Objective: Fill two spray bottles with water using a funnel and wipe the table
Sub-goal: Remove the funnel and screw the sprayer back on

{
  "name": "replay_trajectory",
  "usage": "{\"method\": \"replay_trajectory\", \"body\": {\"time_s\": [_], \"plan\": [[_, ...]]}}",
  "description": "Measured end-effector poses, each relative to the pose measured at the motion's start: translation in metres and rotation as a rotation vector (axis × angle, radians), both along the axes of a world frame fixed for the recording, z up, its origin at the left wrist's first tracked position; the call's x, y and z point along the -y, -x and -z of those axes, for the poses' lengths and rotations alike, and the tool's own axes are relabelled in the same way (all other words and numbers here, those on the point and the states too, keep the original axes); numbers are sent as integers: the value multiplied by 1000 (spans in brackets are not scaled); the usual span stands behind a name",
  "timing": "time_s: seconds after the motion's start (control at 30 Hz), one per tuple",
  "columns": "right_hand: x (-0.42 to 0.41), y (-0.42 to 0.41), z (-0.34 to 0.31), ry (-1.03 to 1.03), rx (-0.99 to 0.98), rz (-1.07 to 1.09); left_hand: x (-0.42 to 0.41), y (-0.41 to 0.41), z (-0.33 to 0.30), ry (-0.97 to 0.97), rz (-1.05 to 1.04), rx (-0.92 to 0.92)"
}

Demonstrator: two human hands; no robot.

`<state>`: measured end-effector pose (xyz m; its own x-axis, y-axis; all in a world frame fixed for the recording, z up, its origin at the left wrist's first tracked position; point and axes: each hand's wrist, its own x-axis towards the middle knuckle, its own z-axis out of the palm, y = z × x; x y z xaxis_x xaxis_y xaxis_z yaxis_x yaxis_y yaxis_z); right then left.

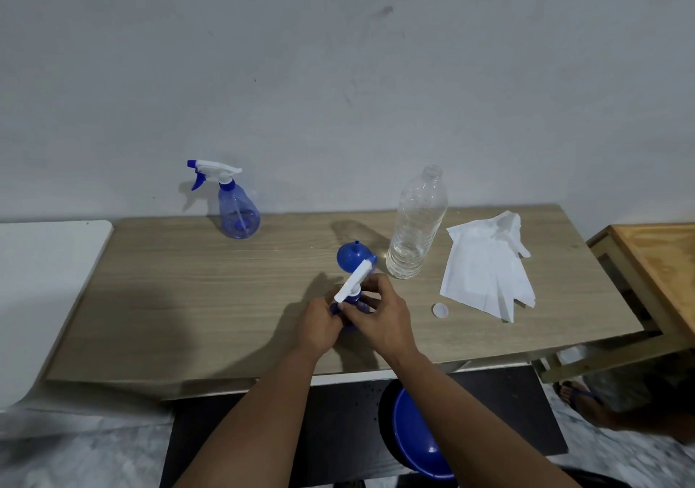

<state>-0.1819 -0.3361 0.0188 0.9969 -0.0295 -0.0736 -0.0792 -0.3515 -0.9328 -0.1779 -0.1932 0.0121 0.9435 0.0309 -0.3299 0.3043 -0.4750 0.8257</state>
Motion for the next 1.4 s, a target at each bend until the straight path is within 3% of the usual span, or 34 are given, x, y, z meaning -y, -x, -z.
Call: {"method": "replay_trajectory", "body": {"time_s": [0.43,0.57,0.7,0.87,1.03,1.17,1.3,1.4], "plan": [[1,4,3,-20,73,-25,2,1,-1,12,-22,18],[3,4,2,-70,6,-19,-3,-5,26,-4,-13,31],[-2,7,4,-48,74,-15,2,3,-6,-16,-19,21],[-5,3,4,-103,-7,64,0,3,1,-37,-19,32],[-7,3,2,3,57,23,2,2,-5,-43,-32,1],[-7,-8,-5,38,-76,19,3,1,-1,-33,-52,5],[-7,-15,-6,248,-15,-91,5,-1,-1,-90,-97,17],[-4,-16,-2,261,-20,-112,6,0,3,-105,-104,39]]}}
